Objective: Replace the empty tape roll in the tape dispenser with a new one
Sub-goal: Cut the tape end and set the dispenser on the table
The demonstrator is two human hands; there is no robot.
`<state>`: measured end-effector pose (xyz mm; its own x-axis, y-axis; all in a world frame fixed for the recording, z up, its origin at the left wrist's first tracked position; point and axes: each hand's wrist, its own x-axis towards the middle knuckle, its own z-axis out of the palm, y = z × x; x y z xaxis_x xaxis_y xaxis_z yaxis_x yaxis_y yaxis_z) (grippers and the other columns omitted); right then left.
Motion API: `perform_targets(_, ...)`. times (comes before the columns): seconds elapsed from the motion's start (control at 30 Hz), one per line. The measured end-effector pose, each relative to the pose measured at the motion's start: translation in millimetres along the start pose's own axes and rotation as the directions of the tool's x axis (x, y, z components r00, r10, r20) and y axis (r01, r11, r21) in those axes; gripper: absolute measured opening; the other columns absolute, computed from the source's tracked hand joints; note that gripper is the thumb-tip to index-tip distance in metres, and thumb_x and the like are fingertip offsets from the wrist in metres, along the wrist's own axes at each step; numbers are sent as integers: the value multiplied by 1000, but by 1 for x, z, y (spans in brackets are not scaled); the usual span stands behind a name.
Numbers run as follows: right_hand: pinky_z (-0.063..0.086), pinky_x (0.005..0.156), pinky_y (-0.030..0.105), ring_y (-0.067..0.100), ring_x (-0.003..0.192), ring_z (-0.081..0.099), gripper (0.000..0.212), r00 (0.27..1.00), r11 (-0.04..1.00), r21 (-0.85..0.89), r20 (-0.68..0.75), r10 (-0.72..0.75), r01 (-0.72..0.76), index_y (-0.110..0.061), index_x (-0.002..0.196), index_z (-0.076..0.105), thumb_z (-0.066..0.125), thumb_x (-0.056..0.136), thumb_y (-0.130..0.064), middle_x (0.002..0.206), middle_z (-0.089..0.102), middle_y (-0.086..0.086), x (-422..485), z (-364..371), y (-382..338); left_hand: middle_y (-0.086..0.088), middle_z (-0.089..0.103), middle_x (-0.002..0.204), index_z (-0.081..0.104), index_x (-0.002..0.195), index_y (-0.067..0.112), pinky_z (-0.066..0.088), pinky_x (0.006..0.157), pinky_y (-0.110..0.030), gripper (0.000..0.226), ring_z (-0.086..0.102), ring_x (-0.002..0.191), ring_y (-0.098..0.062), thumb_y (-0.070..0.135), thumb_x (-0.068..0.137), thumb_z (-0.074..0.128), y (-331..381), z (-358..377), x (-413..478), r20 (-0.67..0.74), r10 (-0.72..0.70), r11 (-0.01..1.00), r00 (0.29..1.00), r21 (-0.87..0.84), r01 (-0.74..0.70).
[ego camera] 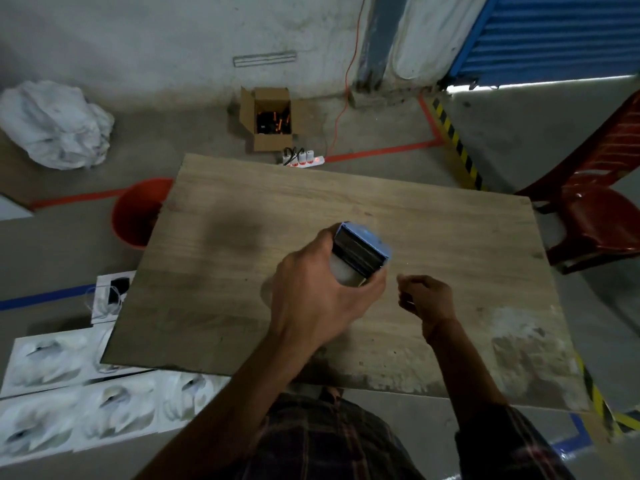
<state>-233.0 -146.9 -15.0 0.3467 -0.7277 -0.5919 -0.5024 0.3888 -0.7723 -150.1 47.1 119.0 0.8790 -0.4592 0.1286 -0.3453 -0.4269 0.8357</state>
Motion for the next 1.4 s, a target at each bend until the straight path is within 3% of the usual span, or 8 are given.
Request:
perform_targets(0.17, 57, 58, 26, 21, 68, 58, 14, 992, 988, 111, 82, 95, -104, 3, 101, 66, 68, 88, -2, 75, 60, 11, 10, -10, 21, 14, 75, 95, 68, 112, 28, 61, 69, -28, 54, 69, 82, -1, 61, 70, 77, -23, 12, 7, 33, -84, 991, 996, 106, 80)
perform_targets(0.27, 60, 69, 30, 26, 81, 65, 14, 986, 994, -34, -128, -107, 104, 3, 101, 68, 67, 89, -5, 82, 67, 12, 15, -21, 46, 13, 75, 92, 70, 110, 25, 54, 61, -14, 51, 67, 75, 1, 58, 72, 77, -35, 14, 6, 56, -117, 988, 992, 108, 110)
perform_targets(0.4, 54, 71, 33, 23, 87, 63, 7, 722, 585, -644, -71, -688, 494, -5, 95, 68, 64, 90, -3, 99, 67, 11, 6, -38, 99, 14, 75, 89, 71, 107, 25, 52, 61, -9, 48, 66, 72, 5, 56, 72, 77, -45, 17, 1, 58, -145, 984, 988, 111, 138)
perform_targets(0.57, 58, 67, 42, 41, 84, 67, 40, 797, 206, -824, 396, -455, 527, -3, 99, 72, 64, 63, 13, 108, 69, 19, 7, -45, 180, 15, 74, 84, 71, 103, 25, 58, 68, -23, 44, 67, 71, 2, 55, 72, 78, -48, 22, -2, 69, -148, 980, 987, 147, 137)
perform_targets(0.7, 57, 77, 42, 39, 94, 66, 63, 874, 275, -842, 386, -295, 464, -8, 122, 66, 58, 61, 9, 126, 66, 12, 2, -40, 188, 14, 73, 86, 70, 104, 25, 52, 63, -15, 45, 66, 73, 2, 56, 72, 77, -52, 23, -3, 126, -167, 974, 978, 172, 145)
perform_targets(0.87, 53, 75, 30, 34, 85, 66, 33, 953, 686, -707, -60, -299, 171, -3, 120, 61, 58, 88, 2, 129, 57, 20, -7, -41, 118, 10, 73, 90, 67, 109, 25, 42, 55, -14, 49, 61, 71, -4, 57, 73, 75, -51, 22, -1, 197, -187, 945, 962, 305, 121)
perform_targets(1.1, 50, 81, 19, 12, 97, 61, 22, 479, 392, -387, 155, -864, 834, -5, 113, 67, 57, 96, -16, 113, 60, 6, -103, 3, -19, 6, 74, 94, 65, 110, 24, 53, 70, -27, 47, 69, 81, -13, 54, 75, 72, -54, 26, -4, 296, -153, 913, 943, 407, 20)
perform_targets(1.4, 54, 86, 35, 7, 105, 61, 31, 572, 501, -279, 331, -751, 819, -21, 116, 70, 56, 95, -41, 109, 66, -9, -116, 37, -18, 3, 73, 92, 62, 114, 24, 56, 74, -34, 44, 70, 82, -17, 54, 81, 66, -55, 25, -1, 303, -79, 917, 950, 395, -50)
